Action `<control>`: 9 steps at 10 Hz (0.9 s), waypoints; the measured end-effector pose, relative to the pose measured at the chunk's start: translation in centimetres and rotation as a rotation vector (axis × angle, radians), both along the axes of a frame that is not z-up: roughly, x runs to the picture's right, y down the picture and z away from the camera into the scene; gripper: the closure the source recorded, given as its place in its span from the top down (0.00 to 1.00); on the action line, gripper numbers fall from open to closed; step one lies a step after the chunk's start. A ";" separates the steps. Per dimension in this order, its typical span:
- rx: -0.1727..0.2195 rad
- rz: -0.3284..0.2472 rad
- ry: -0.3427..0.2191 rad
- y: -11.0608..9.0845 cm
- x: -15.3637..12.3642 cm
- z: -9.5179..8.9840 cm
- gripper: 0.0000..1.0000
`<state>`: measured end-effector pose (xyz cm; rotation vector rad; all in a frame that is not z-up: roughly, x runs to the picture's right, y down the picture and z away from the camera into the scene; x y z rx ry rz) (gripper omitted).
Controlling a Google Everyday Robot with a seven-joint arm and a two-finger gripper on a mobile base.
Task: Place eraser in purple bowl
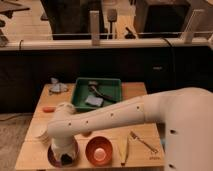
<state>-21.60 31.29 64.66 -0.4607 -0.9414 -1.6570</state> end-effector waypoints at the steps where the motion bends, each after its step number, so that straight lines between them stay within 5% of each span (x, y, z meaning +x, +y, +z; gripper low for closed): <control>1: -0.008 -0.034 -0.037 0.9 -1.3 -0.5 0.08; 4: -0.019 -0.106 -0.107 2.5 -4.0 -0.9 0.38; 7: -0.008 -0.091 -0.102 0.9 -4.4 0.1 0.68; 9: -0.006 -0.062 -0.092 -0.7 -3.6 0.6 0.80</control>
